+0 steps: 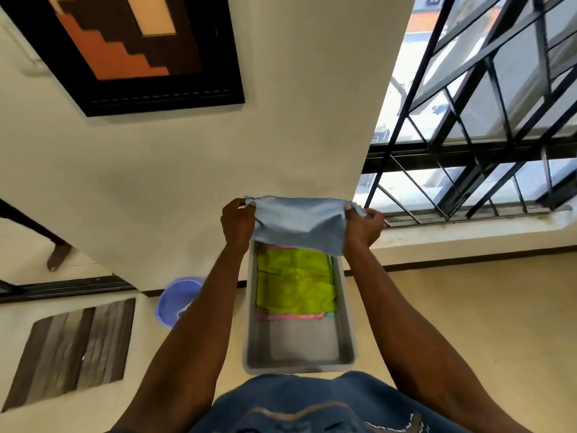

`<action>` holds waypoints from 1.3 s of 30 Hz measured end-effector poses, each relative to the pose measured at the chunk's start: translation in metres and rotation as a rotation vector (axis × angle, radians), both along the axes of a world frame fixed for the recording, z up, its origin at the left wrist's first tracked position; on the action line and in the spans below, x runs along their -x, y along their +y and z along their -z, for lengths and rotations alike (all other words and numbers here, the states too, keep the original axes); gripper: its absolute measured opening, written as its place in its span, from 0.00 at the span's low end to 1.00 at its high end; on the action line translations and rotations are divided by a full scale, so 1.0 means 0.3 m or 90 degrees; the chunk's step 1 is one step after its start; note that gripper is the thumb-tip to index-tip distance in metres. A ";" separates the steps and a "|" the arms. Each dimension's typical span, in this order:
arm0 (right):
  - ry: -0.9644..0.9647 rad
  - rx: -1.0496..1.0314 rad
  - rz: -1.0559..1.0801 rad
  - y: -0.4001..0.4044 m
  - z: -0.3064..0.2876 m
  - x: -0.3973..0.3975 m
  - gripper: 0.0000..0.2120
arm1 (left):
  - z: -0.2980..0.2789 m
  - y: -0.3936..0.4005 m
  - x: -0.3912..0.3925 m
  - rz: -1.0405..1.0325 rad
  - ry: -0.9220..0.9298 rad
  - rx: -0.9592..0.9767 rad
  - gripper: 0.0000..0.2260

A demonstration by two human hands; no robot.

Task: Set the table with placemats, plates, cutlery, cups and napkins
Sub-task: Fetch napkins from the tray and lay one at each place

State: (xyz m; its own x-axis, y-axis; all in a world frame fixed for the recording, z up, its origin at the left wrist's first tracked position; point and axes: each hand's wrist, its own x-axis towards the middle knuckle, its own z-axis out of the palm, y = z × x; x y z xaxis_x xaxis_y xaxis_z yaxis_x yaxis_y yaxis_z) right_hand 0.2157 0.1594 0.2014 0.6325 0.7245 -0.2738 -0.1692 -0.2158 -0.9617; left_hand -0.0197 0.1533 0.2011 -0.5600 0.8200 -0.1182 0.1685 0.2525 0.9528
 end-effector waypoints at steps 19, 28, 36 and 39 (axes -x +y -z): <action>-0.257 0.082 -0.123 -0.133 0.166 -0.023 0.09 | 0.133 -0.158 0.001 -0.012 0.180 0.021 0.14; -0.238 0.081 -0.131 -0.148 0.157 0.030 0.10 | 0.115 -0.164 -0.043 -0.070 0.095 0.042 0.09; -0.305 0.053 -0.101 -0.158 0.172 -0.018 0.14 | 0.136 -0.170 0.030 0.029 0.301 -0.024 0.14; -0.284 0.076 -0.110 -0.140 0.169 -0.021 0.14 | 0.134 -0.152 0.035 0.027 0.298 -0.051 0.14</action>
